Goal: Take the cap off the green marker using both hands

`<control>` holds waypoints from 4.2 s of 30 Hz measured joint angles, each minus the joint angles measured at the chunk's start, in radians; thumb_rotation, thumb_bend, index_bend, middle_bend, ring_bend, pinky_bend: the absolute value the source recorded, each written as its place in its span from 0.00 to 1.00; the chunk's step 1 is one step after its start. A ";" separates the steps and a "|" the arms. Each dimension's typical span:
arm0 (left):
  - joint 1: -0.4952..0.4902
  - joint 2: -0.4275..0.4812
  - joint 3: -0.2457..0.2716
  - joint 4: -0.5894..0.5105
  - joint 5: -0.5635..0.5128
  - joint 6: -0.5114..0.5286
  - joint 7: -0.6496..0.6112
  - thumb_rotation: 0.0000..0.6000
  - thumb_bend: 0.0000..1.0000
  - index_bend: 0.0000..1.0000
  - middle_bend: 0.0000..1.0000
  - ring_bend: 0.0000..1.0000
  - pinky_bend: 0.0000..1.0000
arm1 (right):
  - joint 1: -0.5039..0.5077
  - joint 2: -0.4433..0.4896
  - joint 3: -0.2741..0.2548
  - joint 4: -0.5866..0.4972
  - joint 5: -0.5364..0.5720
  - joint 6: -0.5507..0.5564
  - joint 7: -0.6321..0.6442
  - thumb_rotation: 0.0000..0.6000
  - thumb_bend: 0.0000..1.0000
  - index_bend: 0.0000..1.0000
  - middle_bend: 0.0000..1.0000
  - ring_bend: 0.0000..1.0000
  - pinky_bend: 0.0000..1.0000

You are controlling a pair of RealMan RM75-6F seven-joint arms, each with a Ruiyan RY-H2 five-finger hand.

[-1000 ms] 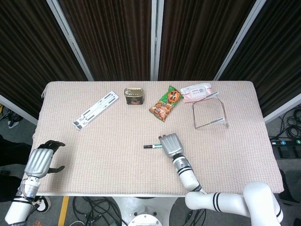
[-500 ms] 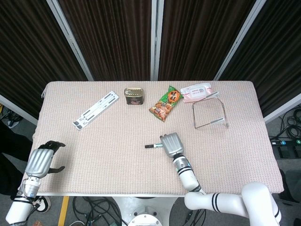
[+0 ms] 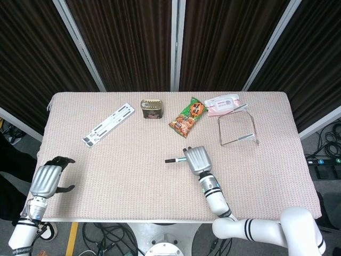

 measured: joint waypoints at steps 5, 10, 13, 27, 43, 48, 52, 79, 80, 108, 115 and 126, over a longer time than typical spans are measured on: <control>-0.028 -0.007 -0.033 -0.008 -0.011 -0.007 0.018 1.00 0.00 0.29 0.28 0.21 0.34 | -0.003 0.031 0.023 -0.058 -0.011 0.041 -0.020 1.00 0.33 0.64 0.66 0.67 0.76; -0.064 -0.011 -0.068 -0.031 -0.026 -0.019 0.063 1.00 0.00 0.30 0.28 0.21 0.34 | 0.014 0.058 0.066 -0.115 -0.008 0.079 -0.087 1.00 0.33 0.65 0.66 0.67 0.76; -0.091 -0.014 -0.097 -0.051 -0.049 -0.027 0.110 1.00 0.00 0.30 0.29 0.21 0.35 | 0.035 0.067 0.096 -0.145 0.009 0.099 -0.140 1.00 0.33 0.65 0.66 0.67 0.76; -0.271 -0.076 -0.241 -0.128 -0.246 -0.089 0.326 1.00 0.00 0.30 0.29 0.21 0.37 | 0.183 -0.048 0.219 -0.121 0.121 0.173 -0.293 1.00 0.33 0.65 0.66 0.67 0.76; -0.424 -0.249 -0.329 -0.061 -0.466 -0.034 0.511 1.00 0.02 0.35 0.40 0.34 0.40 | 0.286 -0.205 0.280 0.057 0.111 0.241 -0.279 1.00 0.33 0.66 0.67 0.67 0.76; -0.477 -0.311 -0.346 -0.029 -0.513 -0.012 0.558 1.00 0.05 0.38 0.43 0.37 0.43 | 0.301 -0.238 0.293 0.095 0.101 0.252 -0.269 1.00 0.33 0.66 0.67 0.67 0.76; -0.506 -0.353 -0.350 -0.007 -0.545 0.007 0.582 1.00 0.05 0.40 0.44 0.39 0.44 | 0.307 -0.253 0.299 0.119 0.099 0.254 -0.268 1.00 0.33 0.66 0.67 0.67 0.76; -0.666 -0.477 -0.424 -0.010 -0.795 0.122 0.786 1.00 0.20 0.50 0.53 0.47 0.50 | 0.356 -0.370 0.342 0.315 0.071 0.213 -0.239 1.00 0.34 0.66 0.67 0.67 0.76; -0.670 -0.479 -0.426 -0.009 -0.799 0.122 0.783 1.00 0.20 0.50 0.53 0.47 0.50 | 0.357 -0.372 0.345 0.318 0.071 0.213 -0.239 1.00 0.34 0.66 0.67 0.67 0.76; -0.696 -0.485 -0.400 0.018 -0.841 0.099 0.746 1.00 0.27 0.55 0.58 0.51 0.54 | 0.360 -0.391 0.380 0.337 0.064 0.195 -0.243 1.00 0.35 0.66 0.68 0.67 0.76; -0.700 -0.484 -0.400 0.024 -0.852 0.083 0.731 1.00 0.32 0.57 0.59 0.52 0.56 | 0.361 -0.392 0.383 0.350 0.066 0.185 -0.244 1.00 0.35 0.66 0.68 0.67 0.76; -0.713 -0.485 -0.401 0.032 -0.879 0.066 0.726 1.00 0.37 0.59 0.61 0.54 0.57 | 0.368 -0.396 0.390 0.374 0.069 0.171 -0.244 1.00 0.34 0.67 0.68 0.67 0.76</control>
